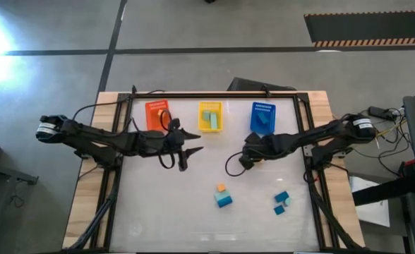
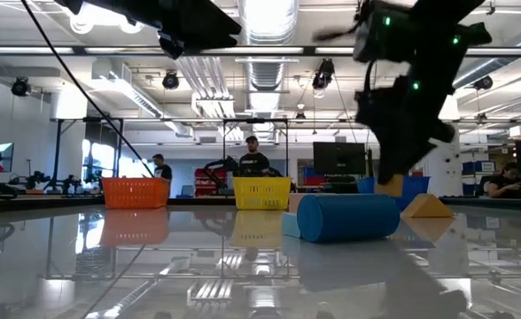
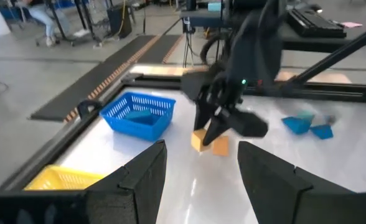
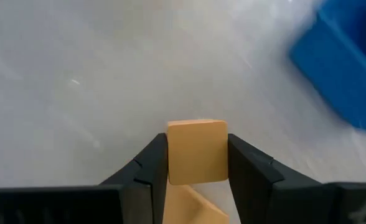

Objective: Sort & place blocks by color
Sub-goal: Put the yellow block into the orange bin

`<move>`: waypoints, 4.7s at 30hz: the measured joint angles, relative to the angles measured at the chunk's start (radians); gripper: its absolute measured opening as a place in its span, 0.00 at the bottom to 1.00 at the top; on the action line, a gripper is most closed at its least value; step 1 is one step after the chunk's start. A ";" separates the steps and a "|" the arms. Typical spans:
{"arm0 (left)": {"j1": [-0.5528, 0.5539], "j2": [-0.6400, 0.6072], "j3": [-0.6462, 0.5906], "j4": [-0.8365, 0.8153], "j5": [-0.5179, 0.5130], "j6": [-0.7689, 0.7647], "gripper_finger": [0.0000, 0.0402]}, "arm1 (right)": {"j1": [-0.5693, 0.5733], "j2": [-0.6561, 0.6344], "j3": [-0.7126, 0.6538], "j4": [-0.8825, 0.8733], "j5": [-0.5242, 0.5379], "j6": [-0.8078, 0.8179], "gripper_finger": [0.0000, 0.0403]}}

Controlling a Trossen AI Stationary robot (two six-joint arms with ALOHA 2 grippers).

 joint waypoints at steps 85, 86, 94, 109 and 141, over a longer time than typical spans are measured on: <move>-0.089 0.378 -0.188 1.044 0.115 -0.029 0.41 | 0.122 0.060 -0.045 1.406 -0.169 -0.762 0.41; -0.089 0.378 -0.187 1.044 0.114 -0.029 0.41 | 0.122 0.060 -0.045 1.406 -0.168 -0.759 0.41; -0.089 0.377 -0.189 1.044 0.112 -0.028 0.41 | 0.122 0.060 -0.040 1.395 -0.166 -0.757 0.41; -0.090 0.375 -0.194 0.993 0.106 -0.102 0.40 | 0.122 0.054 -0.036 1.296 -0.158 -0.891 0.40; -0.091 0.372 -0.197 0.960 0.115 -0.131 0.40 | 0.121 -0.003 0.010 1.098 -0.164 -0.730 0.64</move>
